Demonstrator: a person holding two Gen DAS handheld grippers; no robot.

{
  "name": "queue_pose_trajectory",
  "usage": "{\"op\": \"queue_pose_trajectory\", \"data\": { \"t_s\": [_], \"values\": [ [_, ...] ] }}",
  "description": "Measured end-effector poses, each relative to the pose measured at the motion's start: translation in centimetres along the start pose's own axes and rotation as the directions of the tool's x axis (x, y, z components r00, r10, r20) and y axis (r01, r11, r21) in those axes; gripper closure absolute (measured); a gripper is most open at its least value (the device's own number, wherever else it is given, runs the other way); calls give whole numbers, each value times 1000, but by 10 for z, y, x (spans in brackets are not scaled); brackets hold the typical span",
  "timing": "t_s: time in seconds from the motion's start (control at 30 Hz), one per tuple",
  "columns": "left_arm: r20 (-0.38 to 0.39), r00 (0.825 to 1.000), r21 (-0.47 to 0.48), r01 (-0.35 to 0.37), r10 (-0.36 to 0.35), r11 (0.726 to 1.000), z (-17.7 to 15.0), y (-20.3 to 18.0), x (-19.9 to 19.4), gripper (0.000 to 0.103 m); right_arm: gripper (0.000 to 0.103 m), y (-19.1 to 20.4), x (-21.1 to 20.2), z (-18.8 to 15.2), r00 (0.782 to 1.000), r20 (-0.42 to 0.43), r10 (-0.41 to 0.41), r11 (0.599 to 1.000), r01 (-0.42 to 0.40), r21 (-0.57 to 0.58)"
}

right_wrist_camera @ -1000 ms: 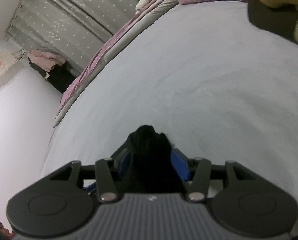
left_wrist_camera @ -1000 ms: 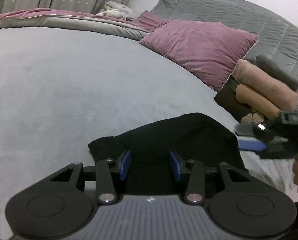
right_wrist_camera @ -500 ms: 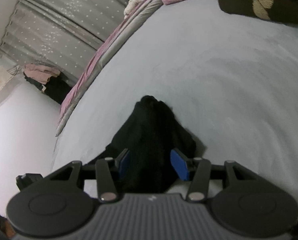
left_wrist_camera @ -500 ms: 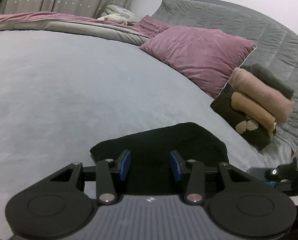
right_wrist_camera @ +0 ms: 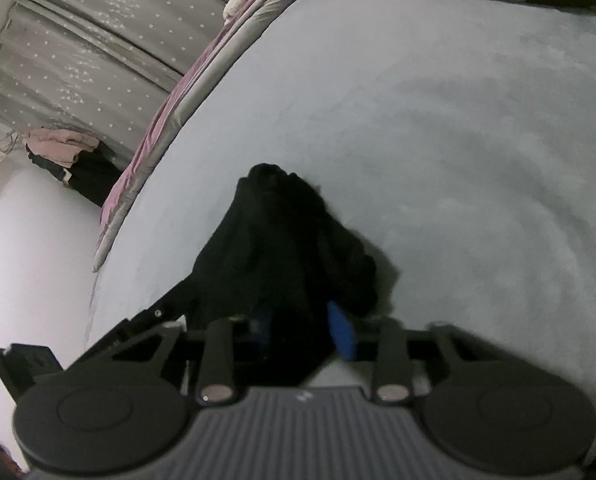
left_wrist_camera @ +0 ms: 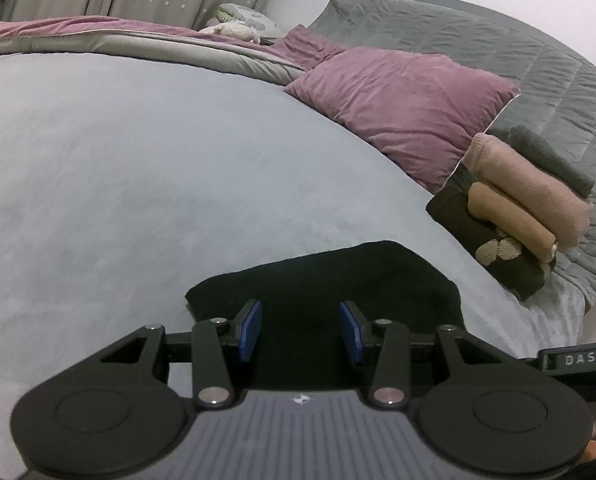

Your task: Fold clothes

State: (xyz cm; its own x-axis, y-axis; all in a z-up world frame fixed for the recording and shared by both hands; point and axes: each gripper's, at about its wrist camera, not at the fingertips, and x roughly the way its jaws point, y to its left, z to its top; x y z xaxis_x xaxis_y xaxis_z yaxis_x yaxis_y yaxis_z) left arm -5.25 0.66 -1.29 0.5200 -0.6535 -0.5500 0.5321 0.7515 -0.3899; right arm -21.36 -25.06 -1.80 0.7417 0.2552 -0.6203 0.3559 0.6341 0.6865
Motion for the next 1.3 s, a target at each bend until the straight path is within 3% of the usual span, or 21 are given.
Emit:
{"op": "queue_pose_trajectory", "data": {
  "t_s": [0.3,0.5,0.67,0.73,0.87,1.0,1.13,1.27,1.3],
  "values": [
    [-7,1000,12,-2,2,1000,-2,-1,3,61,94,19,-29,10,997,79,27,993,-18,-114],
    [-16,1000,25,-4,4,1000,-3,0,4,61,94,8,-20,12,996,57,-73,988,80,-136],
    [24,999,46,-27,26,999,1,-2,-2,61,79,17,-18,13,989,107,-100,971,121,-207],
    [49,998,54,-40,37,998,3,-3,-5,61,63,25,-22,15,985,142,-98,961,131,-245],
    [98,994,65,-65,58,996,3,-1,-5,62,64,42,-28,18,973,212,-89,936,154,-318],
    [114,991,74,-79,71,994,3,3,-1,63,74,71,-11,17,960,272,-62,877,183,-444],
    [117,990,105,-92,80,990,1,3,5,70,84,101,21,3,942,335,-33,764,240,-599],
    [84,993,112,-89,80,990,-3,6,15,73,87,115,50,-9,931,365,-32,675,289,-678],
    [71,994,111,-93,86,989,-4,8,18,73,87,114,55,-9,930,366,-39,671,295,-680]
  ]
}}
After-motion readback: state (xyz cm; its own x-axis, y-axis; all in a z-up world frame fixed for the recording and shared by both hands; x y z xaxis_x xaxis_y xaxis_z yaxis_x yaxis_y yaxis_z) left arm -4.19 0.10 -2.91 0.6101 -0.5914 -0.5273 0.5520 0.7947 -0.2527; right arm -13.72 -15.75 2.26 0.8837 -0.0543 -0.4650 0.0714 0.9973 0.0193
